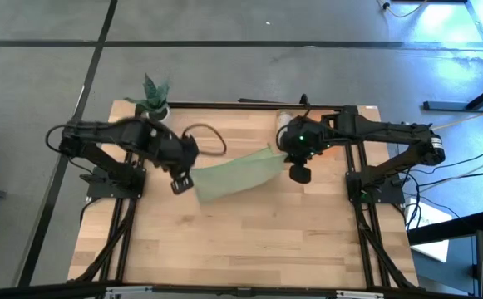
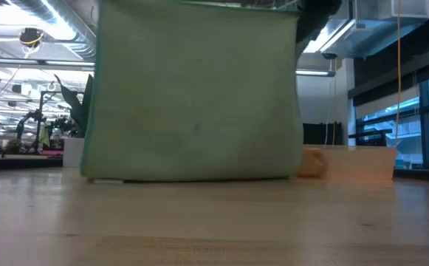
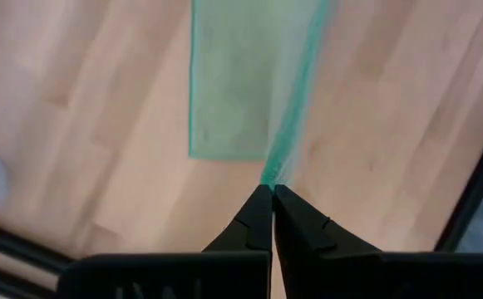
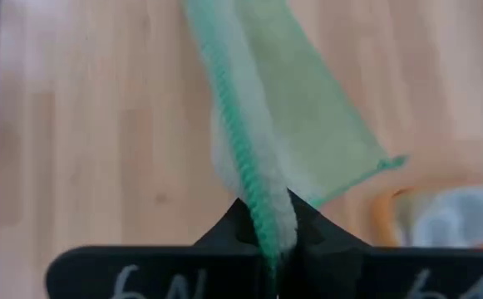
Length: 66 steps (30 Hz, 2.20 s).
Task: Roll microfiber towels into tight, uniform cylinder then place into a basket
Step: Fold the green microfiber towel
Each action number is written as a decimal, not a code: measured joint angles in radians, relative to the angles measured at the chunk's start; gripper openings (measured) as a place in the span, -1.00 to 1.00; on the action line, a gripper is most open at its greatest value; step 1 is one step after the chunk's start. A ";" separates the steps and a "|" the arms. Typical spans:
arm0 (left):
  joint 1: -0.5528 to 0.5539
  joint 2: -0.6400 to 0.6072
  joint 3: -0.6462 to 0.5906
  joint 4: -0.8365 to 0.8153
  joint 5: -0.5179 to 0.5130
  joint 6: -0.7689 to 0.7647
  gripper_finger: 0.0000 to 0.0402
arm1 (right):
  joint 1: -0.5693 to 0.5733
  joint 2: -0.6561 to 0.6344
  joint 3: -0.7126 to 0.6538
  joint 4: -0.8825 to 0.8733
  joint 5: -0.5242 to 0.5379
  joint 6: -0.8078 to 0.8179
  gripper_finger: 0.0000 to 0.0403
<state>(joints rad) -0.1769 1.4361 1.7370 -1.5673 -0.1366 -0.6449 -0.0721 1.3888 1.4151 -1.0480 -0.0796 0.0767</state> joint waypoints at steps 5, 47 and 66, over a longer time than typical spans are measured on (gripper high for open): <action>-0.074 0.000 -0.137 0.116 0.053 -0.063 -1.00 | 0.040 0.028 0.000 -0.033 -0.018 0.036 -0.97; -0.050 0.000 -0.704 0.557 0.049 -0.288 -1.00 | -0.029 0.482 0.000 -0.070 0.169 -0.033 -0.97; 0.040 0.000 -0.762 0.611 0.023 -0.295 -1.00 | -0.107 0.515 0.000 0.011 0.193 -0.062 -0.97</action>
<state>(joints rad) -0.1367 1.4361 0.9752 -0.9558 -0.1138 -0.9398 -0.1791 1.9041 1.4147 -1.0374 0.1131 0.0150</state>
